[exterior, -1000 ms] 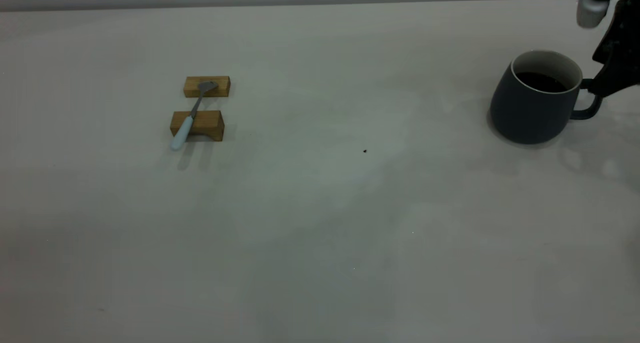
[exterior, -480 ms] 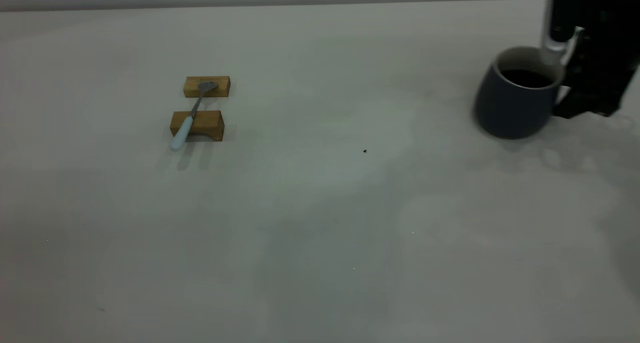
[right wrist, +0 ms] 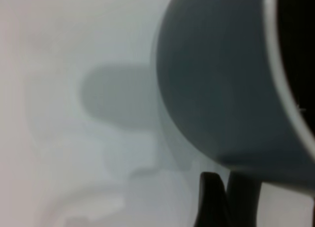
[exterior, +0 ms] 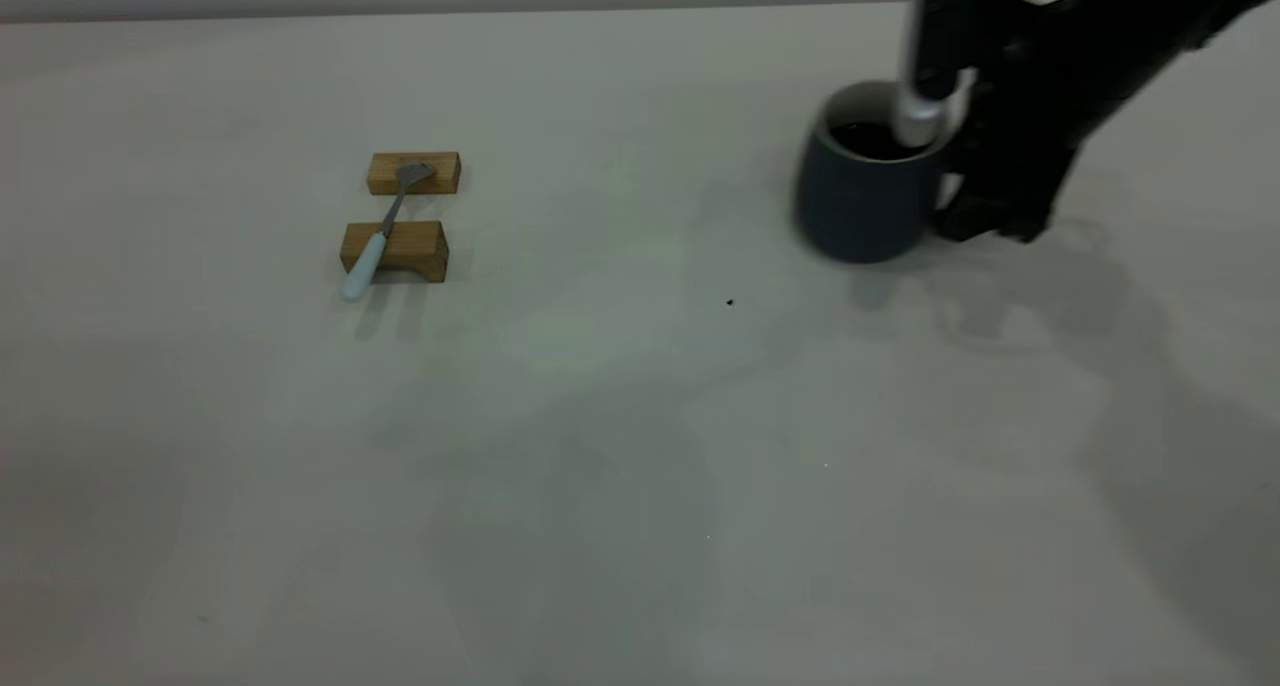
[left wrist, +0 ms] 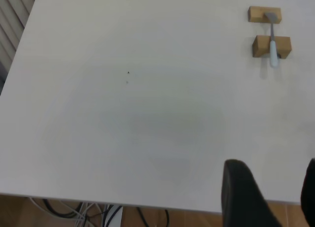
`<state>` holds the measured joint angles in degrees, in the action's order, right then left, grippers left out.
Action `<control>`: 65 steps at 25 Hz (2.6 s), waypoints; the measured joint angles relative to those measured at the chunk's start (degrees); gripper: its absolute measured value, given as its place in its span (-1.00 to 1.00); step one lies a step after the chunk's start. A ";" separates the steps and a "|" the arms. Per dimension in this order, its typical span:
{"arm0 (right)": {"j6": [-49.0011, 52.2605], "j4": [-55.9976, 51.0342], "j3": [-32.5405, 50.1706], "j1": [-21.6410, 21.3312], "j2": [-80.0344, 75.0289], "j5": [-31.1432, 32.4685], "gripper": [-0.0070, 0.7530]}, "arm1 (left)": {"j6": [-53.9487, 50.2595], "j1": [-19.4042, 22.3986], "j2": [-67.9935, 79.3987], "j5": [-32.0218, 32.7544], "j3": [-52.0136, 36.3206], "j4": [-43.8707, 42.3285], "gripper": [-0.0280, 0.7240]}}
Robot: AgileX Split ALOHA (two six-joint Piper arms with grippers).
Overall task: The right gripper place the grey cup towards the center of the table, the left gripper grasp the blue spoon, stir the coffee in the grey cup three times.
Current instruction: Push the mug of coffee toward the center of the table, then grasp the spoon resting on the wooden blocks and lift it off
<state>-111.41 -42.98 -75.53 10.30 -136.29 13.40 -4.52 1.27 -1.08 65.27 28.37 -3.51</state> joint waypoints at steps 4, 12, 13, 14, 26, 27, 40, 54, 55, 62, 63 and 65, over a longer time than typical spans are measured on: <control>-0.07 -0.96 -2.49 4.37 -0.82 0.07 0.43 | 0.00 0.00 0.00 0.00 0.00 0.00 0.06; -0.12 -2.44 -6.49 9.65 -0.99 0.78 0.43 | 0.00 0.00 0.00 0.00 0.00 0.00 0.06; -0.12 -2.92 -6.64 9.75 -0.99 0.86 0.43 | 0.00 0.00 0.00 0.00 0.00 0.00 0.06; -0.12 -3.56 -6.69 9.75 -0.99 0.92 0.43 | 0.00 0.00 0.00 0.00 0.00 0.00 0.06; 28.46 -5.26 -0.94 1.78 15.93 25.33 0.43 | 0.00 0.00 0.00 0.00 0.00 0.00 0.06; 35.41 -4.57 0.74 1.78 19.54 27.51 0.43 | 0.00 0.00 0.00 0.00 0.00 0.00 0.06; 112.43 43.56 32.26 1.78 63.54 42.77 0.43 | 0.00 0.00 0.00 0.00 0.00 0.00 0.06; 119.27 47.88 48.23 -3.15 100.90 49.05 0.43 | 0.00 0.00 0.00 0.00 0.00 0.00 0.06; 119.27 47.88 48.29 -3.15 104.30 49.15 0.43 | 0.00 0.00 0.00 0.00 0.00 0.00 0.06; 119.29 47.77 48.58 -4.34 122.16 50.53 0.43 | 0.00 0.00 0.00 0.00 0.00 0.00 0.06; 119.29 47.77 48.58 -5.01 124.16 50.67 0.43 | 0.00 0.00 0.00 0.00 0.00 0.00 0.06; 119.29 47.77 48.58 -6.93 127.72 50.88 0.43 | 0.00 0.00 0.00 0.00 0.00 0.00 0.06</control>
<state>7.88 4.78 -26.95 3.37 -8.57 64.28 -4.52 1.27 -1.08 65.27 28.37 -3.51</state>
